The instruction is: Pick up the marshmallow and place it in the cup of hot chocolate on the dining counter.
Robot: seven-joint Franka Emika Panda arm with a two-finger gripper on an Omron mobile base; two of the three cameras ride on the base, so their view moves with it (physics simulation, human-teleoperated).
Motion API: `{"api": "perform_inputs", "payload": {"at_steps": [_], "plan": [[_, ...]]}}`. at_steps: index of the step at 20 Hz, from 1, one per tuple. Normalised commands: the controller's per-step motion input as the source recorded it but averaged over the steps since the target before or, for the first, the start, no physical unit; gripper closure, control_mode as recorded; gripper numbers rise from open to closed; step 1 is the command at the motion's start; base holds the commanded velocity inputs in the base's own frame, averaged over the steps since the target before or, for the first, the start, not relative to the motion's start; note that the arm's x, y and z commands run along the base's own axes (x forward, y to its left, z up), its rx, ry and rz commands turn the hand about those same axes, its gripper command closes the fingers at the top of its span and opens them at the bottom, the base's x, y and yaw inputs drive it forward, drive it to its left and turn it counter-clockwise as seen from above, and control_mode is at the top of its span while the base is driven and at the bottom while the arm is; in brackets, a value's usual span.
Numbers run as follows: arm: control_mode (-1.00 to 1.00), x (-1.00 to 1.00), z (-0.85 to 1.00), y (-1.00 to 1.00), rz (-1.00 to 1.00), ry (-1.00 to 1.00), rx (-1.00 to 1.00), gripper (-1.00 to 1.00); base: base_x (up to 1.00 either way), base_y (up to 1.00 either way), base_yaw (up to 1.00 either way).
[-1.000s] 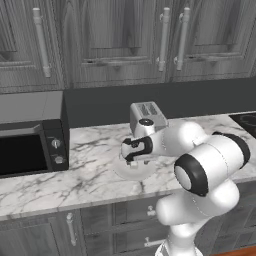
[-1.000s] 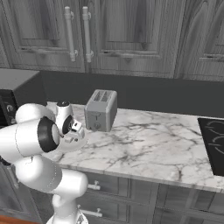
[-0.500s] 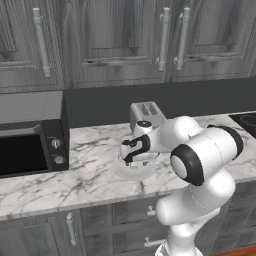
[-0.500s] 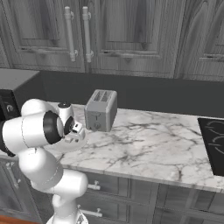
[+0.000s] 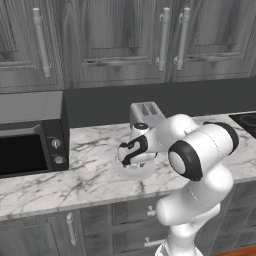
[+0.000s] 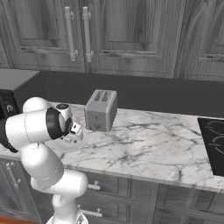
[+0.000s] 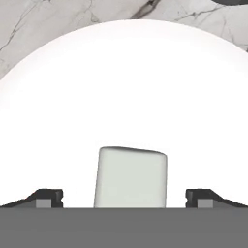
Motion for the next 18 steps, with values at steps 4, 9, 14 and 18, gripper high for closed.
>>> {"api": "perform_inputs", "payload": {"at_steps": [4,9,14,18], "plan": [[-1.0,0.1,-0.08,0.03,0.0,0.0,0.0,1.0,0.0,0.0,0.0],[-1.0,0.04,0.0,0.0,0.0,-0.01,0.0,1.0,0.0,0.0,0.0],[-1.0,0.0,-0.03,0.02,0.0,-0.01,0.0,1.0,0.0,0.0,0.0],[-1.0,0.0,-0.03,0.18,0.0,0.0,0.0,1.0,0.0,0.0,0.0]]}}
